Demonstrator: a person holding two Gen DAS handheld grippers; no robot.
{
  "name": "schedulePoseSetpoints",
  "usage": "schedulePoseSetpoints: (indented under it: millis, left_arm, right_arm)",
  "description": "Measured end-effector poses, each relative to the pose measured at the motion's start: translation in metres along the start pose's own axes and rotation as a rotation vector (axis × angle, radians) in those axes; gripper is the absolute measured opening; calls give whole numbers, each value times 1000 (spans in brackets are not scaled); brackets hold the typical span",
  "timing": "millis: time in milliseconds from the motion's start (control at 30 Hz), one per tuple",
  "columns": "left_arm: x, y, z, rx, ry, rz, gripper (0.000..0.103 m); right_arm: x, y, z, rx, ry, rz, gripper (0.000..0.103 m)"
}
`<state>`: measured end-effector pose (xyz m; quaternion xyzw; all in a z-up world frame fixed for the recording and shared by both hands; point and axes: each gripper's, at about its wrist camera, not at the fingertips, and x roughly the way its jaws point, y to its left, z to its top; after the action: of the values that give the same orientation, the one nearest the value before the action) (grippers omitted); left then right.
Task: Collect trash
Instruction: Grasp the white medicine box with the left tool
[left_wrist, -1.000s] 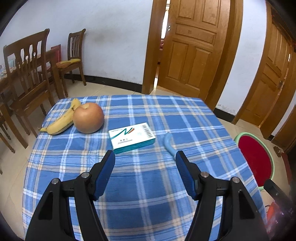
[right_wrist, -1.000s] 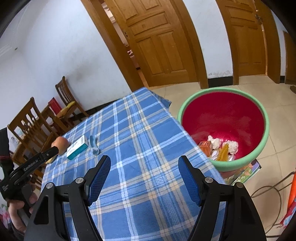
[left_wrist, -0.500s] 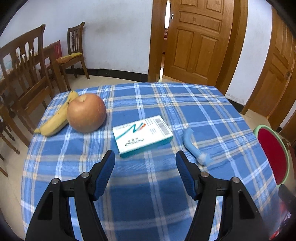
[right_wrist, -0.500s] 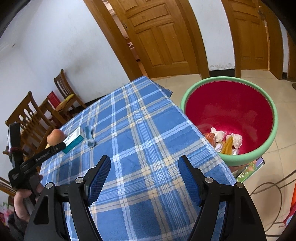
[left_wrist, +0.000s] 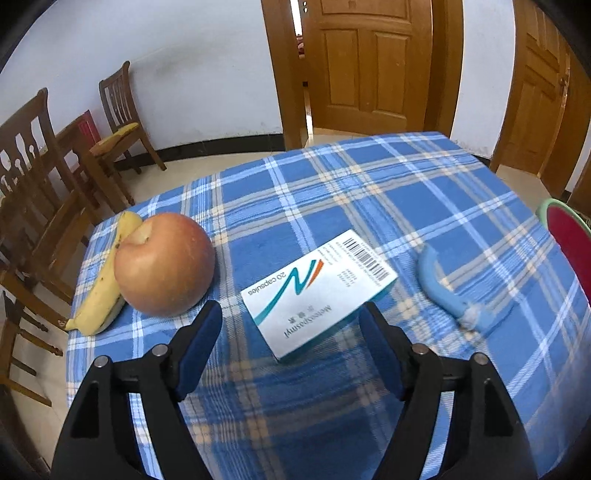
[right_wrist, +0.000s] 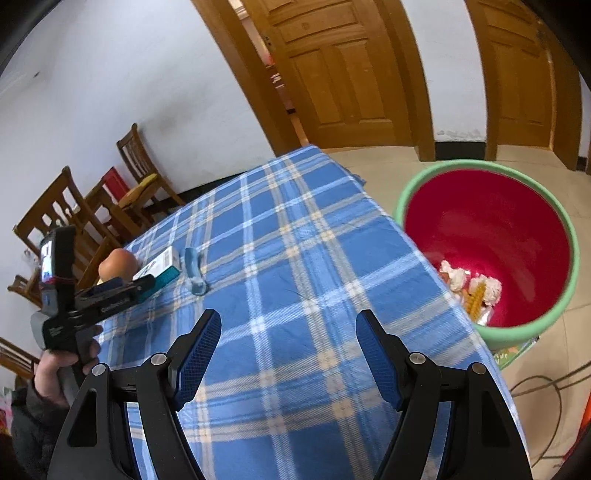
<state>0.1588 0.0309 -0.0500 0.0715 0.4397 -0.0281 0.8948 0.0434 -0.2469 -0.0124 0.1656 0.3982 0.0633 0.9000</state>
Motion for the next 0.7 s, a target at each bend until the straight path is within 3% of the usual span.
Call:
schedulePoseSetpoints:
  millis: [167,367,500,700]
  left_arm:
    - [16,9,1,-17,18,-12,76]
    - [28,23,4,-79,10,-79,77]
    - [25,26,4,-87,-11,-94,61]
    - [13,31,-2,-126,-22,-110,60]
  right_arm:
    - [12,19,7,-37,14,8,76]
    - [30,38,15,-72,35,9,76]
    - [46,52,18,-96,55,11,77]
    - [69,72,20,-151,86,18,76]
